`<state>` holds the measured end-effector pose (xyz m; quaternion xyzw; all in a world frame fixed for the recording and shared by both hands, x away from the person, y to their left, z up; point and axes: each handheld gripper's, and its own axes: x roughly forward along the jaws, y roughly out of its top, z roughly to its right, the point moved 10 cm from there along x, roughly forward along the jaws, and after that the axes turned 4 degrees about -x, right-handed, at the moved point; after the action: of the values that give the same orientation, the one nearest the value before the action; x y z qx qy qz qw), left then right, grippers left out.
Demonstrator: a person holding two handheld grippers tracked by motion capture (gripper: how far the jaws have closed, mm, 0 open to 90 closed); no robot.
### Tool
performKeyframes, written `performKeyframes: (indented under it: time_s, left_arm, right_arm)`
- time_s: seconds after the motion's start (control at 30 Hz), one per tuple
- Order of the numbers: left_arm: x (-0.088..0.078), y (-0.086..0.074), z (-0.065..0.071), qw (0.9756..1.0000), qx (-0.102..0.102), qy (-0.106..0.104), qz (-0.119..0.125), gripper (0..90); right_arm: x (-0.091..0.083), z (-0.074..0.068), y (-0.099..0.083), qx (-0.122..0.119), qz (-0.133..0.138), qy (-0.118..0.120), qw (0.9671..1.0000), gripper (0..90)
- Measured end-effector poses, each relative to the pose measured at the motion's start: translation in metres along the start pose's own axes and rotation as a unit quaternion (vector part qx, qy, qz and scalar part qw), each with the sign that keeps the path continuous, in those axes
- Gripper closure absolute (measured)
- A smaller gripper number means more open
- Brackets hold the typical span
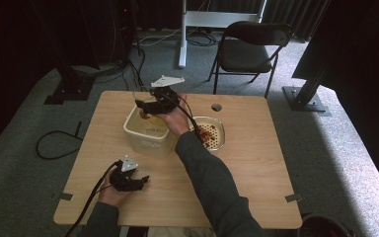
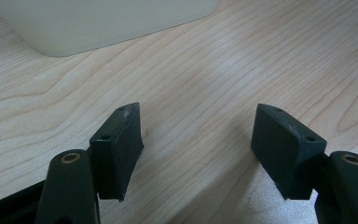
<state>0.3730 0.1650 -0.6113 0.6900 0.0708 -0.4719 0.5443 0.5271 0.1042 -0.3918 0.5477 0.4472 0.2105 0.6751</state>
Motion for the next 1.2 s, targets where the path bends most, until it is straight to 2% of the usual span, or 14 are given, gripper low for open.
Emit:
performKeyframes:
  time_s: [0.3,0.63,0.67,0.73,0.77,0.9,1.03,1.2]
  left_arm:
    - [0.0,0.0,0.0,1.0,0.001,0.0,-0.001,34.1]
    - [0.0,0.0,0.0,1.0,-0.001,0.001,0.001,34.1]
    - [0.0,0.0,0.0,1.0,-0.001,0.0,0.0,34.1]
    - [0.0,0.0,0.0,1.0,-0.001,0.0,0.0,34.1]
    - [0.0,0.0,0.0,1.0,-0.001,0.0,0.0,34.1]
    - [0.0,0.0,0.0,1.0,-0.001,0.0,0.0,34.1]
    - [0.0,0.0,0.0,1.0,0.0,0.0,0.0,34.1]
    - [0.0,0.0,0.0,1.0,0.0,0.0,0.0,34.1]
  right_arm:
    - [0.004,-0.003,-0.004,-0.001,-0.007,0.003,1.0,28.6]
    - [0.004,-0.001,-0.011,0.01,-0.017,0.001,0.9998,27.4]
    - [0.004,-0.001,-0.012,0.011,-0.02,0.003,0.9997,27.0]
    - [0.005,0.001,-0.013,0.01,-0.026,-0.007,0.9996,23.8]
    - [0.005,0.0,-0.013,0.015,-0.026,0.0,0.9996,22.1]
    - [0.007,0.001,-0.015,0.021,-0.031,-0.001,0.9993,16.7]
    - [0.007,-0.002,-0.015,0.018,-0.032,0.004,0.9993,15.5]
    - [0.005,-0.002,-0.013,0.016,-0.029,-0.001,0.9995,15.1]
